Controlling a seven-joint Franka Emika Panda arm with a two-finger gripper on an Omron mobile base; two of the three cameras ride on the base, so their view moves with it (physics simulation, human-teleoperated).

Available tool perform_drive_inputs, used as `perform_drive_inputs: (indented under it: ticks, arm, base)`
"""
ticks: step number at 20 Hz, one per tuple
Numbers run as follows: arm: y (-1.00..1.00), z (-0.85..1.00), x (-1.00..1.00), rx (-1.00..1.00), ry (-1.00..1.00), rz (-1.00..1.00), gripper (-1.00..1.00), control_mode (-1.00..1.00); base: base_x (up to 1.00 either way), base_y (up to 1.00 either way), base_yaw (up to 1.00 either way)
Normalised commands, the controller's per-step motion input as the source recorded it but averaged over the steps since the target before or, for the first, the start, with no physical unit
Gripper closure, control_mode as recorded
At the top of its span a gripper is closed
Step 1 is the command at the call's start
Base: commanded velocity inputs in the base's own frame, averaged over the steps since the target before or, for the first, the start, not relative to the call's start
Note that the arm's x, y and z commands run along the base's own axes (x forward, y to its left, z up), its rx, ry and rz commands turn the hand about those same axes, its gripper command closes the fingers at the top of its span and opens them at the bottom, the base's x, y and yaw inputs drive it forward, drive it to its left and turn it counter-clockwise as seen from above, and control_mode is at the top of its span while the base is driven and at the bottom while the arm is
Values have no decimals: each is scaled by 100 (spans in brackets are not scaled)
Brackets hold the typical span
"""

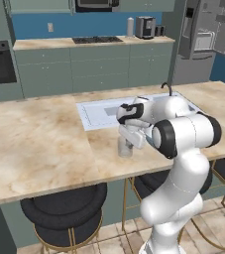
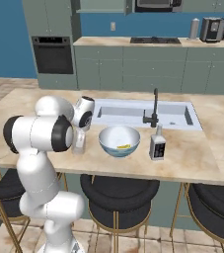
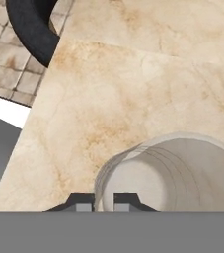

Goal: There is a bowl on the dining counter. Grab a lemon wedge from the fridge and place it in the bowl. Then get the liquor bottle and glass cup from the cabinet and place them next to the bowl.

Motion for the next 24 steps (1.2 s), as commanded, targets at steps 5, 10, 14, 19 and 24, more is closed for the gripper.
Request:
perform_drive_inputs:
  ticks: [5, 10, 14, 19, 24]
  arm:
    - [9, -22, 2, 0, 0, -4, 100, -100]
    - [8, -23, 0, 0, 0, -4, -100, -100]
    - [1, -9, -7, 0, -2, -4, -100, -100]
    - [0, 5, -33, 1, -6, -4, -100, -100]
    - [0, 44, -66, 2, -12, -6, -100, -100]
  base:
    - [0, 0, 0]
    - [0, 0, 0]
    - [0, 0, 0]
    - [0, 0, 0]
    - [0, 0, 0]
